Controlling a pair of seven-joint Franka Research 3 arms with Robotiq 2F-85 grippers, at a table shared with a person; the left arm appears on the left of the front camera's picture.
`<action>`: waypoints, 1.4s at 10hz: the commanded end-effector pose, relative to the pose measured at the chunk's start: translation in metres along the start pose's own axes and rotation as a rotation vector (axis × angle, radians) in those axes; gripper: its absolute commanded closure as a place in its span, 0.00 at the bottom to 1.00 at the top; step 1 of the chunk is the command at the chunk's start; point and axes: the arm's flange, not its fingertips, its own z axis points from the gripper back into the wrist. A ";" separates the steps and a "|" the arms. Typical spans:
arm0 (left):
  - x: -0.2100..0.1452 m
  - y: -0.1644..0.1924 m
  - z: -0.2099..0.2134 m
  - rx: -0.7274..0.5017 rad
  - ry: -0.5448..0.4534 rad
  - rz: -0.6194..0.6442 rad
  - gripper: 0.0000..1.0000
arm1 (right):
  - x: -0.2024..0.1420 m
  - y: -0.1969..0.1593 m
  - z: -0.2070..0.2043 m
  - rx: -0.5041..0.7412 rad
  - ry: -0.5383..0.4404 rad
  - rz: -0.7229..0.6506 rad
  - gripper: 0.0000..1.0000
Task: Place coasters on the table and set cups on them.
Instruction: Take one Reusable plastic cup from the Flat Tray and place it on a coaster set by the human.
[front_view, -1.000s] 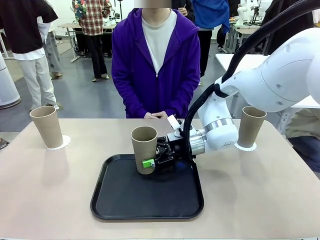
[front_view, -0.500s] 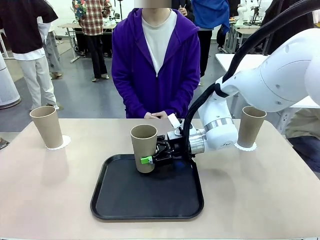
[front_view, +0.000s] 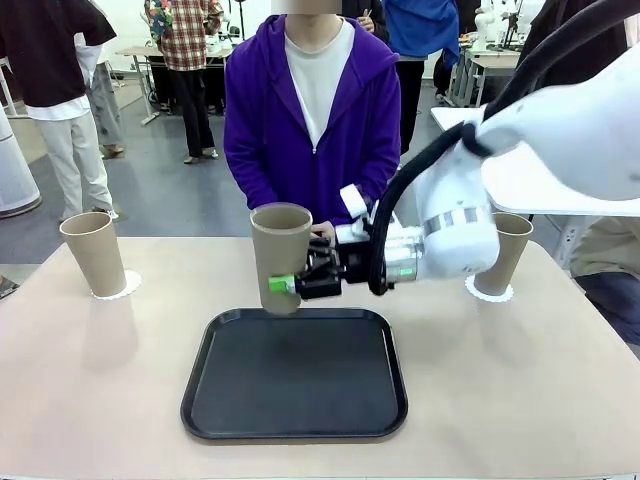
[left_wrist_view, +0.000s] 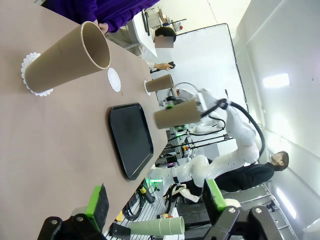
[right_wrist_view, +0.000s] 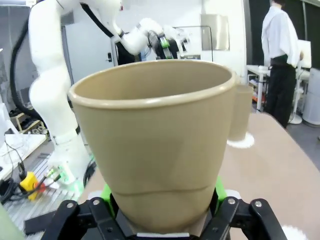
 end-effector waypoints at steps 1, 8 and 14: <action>-0.002 -0.002 0.002 -0.002 0.000 -0.009 0.00 | 0.065 0.023 -0.004 -0.060 0.056 -0.016 0.75; -0.002 -0.002 0.002 -0.002 0.000 -0.009 0.00 | 0.105 0.034 -0.010 -0.090 0.077 0.019 0.75; -0.002 -0.002 0.002 -0.002 0.000 -0.009 0.00 | 0.070 -0.114 0.019 -0.061 0.026 -0.033 0.17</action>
